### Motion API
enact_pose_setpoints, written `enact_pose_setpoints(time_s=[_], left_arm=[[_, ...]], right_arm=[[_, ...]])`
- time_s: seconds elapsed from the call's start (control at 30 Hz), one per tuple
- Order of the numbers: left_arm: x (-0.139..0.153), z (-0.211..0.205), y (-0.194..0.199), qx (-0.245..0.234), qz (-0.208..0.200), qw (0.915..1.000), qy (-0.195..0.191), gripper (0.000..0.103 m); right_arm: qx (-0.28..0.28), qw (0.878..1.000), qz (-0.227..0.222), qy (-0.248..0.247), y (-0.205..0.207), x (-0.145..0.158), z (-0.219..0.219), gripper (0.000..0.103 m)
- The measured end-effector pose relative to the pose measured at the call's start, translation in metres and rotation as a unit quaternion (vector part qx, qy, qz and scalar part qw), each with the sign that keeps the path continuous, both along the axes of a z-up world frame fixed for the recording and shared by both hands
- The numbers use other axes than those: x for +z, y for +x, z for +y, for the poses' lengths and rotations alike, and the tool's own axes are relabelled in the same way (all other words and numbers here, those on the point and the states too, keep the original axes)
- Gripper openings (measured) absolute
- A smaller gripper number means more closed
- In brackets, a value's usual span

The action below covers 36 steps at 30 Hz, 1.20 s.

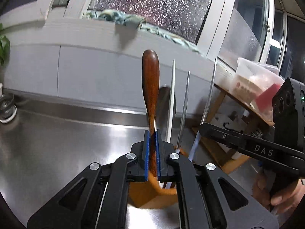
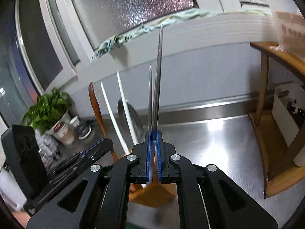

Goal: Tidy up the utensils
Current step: 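Carry the wooden spoon and silver chopstick above the holder and lower them, then move both open tools back over the green tray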

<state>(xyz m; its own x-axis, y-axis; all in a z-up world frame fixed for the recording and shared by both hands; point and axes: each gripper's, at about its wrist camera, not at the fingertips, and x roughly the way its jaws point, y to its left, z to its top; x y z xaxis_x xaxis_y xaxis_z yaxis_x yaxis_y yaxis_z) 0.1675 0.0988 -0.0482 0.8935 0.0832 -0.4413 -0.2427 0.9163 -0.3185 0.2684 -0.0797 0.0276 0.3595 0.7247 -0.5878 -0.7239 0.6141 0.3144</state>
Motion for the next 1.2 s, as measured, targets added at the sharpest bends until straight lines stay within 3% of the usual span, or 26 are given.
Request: enact_pose_setpoints(time_s=[0.17,0.3,0.37,0.4,0.43,0.5,0.53,0.57,0.6,0.63,0.67,0.83,0.93,0.97,1.03,1.13,1.2], left_arm=[[-0.010,0.004,0.003,-0.017,0.026,0.9990,-0.031,0.005],[-0.008,0.006,-0.006,-0.014,0.035,0.9981,-0.049,0.031],[-0.002,0.007,-0.016,-0.011,0.037,0.9978,-0.054,0.034],[0.001,0.009,-0.023,-0.008,0.038,0.9975,-0.059,0.039],[0.003,0.010,-0.030,-0.004,0.037,0.9972,-0.065,0.041],[0.007,0.014,-0.046,0.004,0.044,0.9959,-0.079,0.057],[0.009,0.017,-0.056,0.003,0.054,0.9939,-0.096,0.062],[0.009,0.019,-0.064,0.001,0.073,0.9905,-0.116,0.075],[0.009,0.019,-0.068,0.000,0.088,0.9877,-0.129,0.081],[0.008,0.018,-0.074,-0.005,0.110,0.9831,-0.146,0.081],[0.007,0.015,-0.078,-0.013,0.132,0.9792,-0.153,0.081],[-0.002,-0.023,-0.090,-0.065,0.245,0.9590,-0.127,0.089],[-0.016,-0.047,-0.093,-0.095,0.305,0.9399,-0.120,0.091],[-0.022,-0.057,-0.095,-0.103,0.327,0.9326,-0.114,0.091],[-0.032,-0.071,-0.096,-0.119,0.357,0.9203,-0.107,0.088],[-0.048,-0.086,-0.097,-0.132,0.390,0.9046,-0.110,0.066],[-0.055,-0.090,-0.099,-0.134,0.404,0.8978,-0.113,0.046]], right_arm=[[0.022,0.999,0.001,-0.032,-0.008,-0.009,0.007,0.007],[0.030,0.999,0.013,-0.042,-0.012,-0.008,0.006,0.009],[0.032,0.998,0.016,-0.049,-0.014,-0.003,0.001,0.011],[0.037,0.998,0.023,-0.052,-0.016,0.001,-0.004,0.018],[0.038,0.998,0.027,-0.053,-0.019,0.006,-0.011,0.034],[0.031,0.998,0.023,-0.049,-0.025,0.017,-0.028,0.050],[0.029,0.998,0.022,-0.050,-0.030,0.024,-0.041,0.050],[0.029,0.997,0.028,-0.059,-0.033,0.028,-0.048,0.050],[0.030,0.996,0.037,-0.073,-0.035,0.030,-0.053,0.058],[0.031,0.991,0.059,-0.112,-0.038,0.029,-0.059,0.072],[0.039,0.984,0.084,-0.152,-0.041,0.026,-0.061,0.074],[0.078,0.954,0.142,-0.253,-0.073,0.009,-0.082,0.073],[0.062,0.931,0.217,-0.287,-0.084,-0.013,-0.098,0.072],[0.058,0.924,0.240,-0.291,-0.086,-0.020,-0.101,0.067],[0.052,0.909,0.288,-0.296,-0.089,-0.036,-0.107,0.043],[0.044,0.896,0.315,-0.310,-0.097,-0.052,-0.111,0.020],[0.045,0.892,0.330,-0.307,-0.103,-0.057,-0.110,0.015]])
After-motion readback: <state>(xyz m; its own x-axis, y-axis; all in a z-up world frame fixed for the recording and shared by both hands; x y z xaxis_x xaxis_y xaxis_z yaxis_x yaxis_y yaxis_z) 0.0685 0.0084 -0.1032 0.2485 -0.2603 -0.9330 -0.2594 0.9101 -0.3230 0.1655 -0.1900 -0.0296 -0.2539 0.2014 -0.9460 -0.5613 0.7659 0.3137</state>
